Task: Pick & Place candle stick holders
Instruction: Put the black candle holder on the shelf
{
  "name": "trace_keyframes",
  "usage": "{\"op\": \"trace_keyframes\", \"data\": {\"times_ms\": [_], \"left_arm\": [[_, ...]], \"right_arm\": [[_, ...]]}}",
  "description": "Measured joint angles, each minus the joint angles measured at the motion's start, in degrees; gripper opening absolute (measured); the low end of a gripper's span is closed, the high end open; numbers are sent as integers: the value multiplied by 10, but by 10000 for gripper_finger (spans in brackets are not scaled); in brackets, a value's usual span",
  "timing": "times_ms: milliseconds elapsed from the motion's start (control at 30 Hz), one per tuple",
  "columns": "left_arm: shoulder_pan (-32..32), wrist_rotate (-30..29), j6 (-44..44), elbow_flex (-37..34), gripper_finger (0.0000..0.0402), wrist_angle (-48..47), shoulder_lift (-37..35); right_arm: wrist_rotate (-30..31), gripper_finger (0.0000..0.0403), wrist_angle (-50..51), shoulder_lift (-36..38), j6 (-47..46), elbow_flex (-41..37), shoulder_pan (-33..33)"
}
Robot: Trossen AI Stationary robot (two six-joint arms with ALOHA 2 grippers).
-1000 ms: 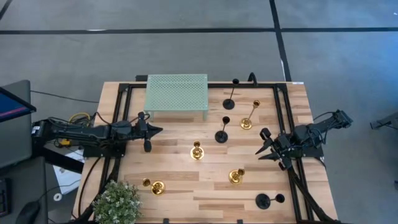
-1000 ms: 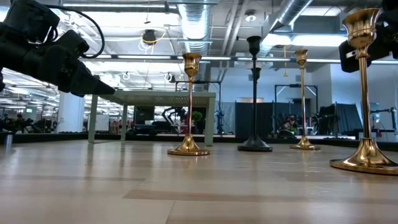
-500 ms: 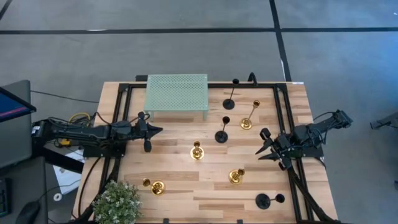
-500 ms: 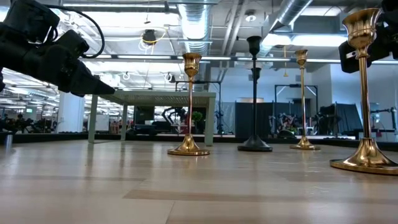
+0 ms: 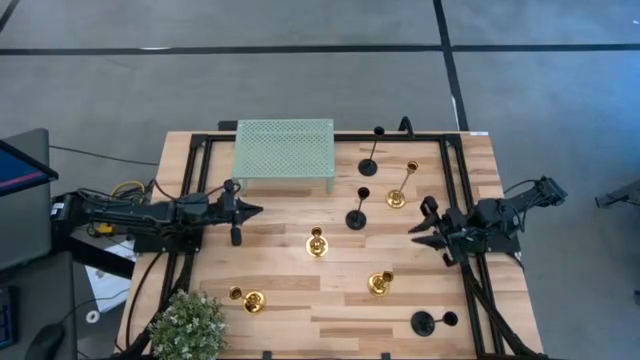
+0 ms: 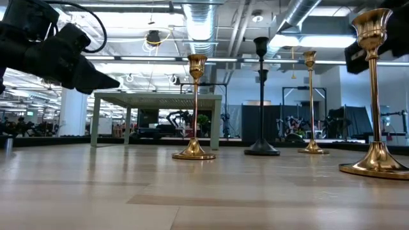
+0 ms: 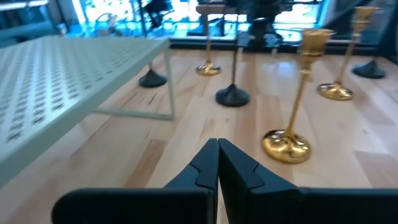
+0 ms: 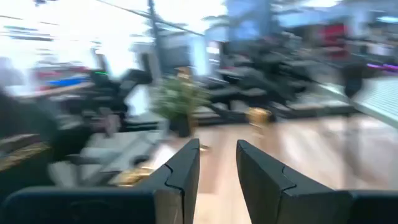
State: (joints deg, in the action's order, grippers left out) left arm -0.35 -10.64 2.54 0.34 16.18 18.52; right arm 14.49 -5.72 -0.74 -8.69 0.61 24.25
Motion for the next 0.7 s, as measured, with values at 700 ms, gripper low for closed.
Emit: {"op": "trace_keyframes", "data": {"times_ms": [700], "left_arm": [[0, 180, -41, 56, 8, 17, -1]], "right_arm": [[81, 38, -46, -129, -29, 64, 38]]}}
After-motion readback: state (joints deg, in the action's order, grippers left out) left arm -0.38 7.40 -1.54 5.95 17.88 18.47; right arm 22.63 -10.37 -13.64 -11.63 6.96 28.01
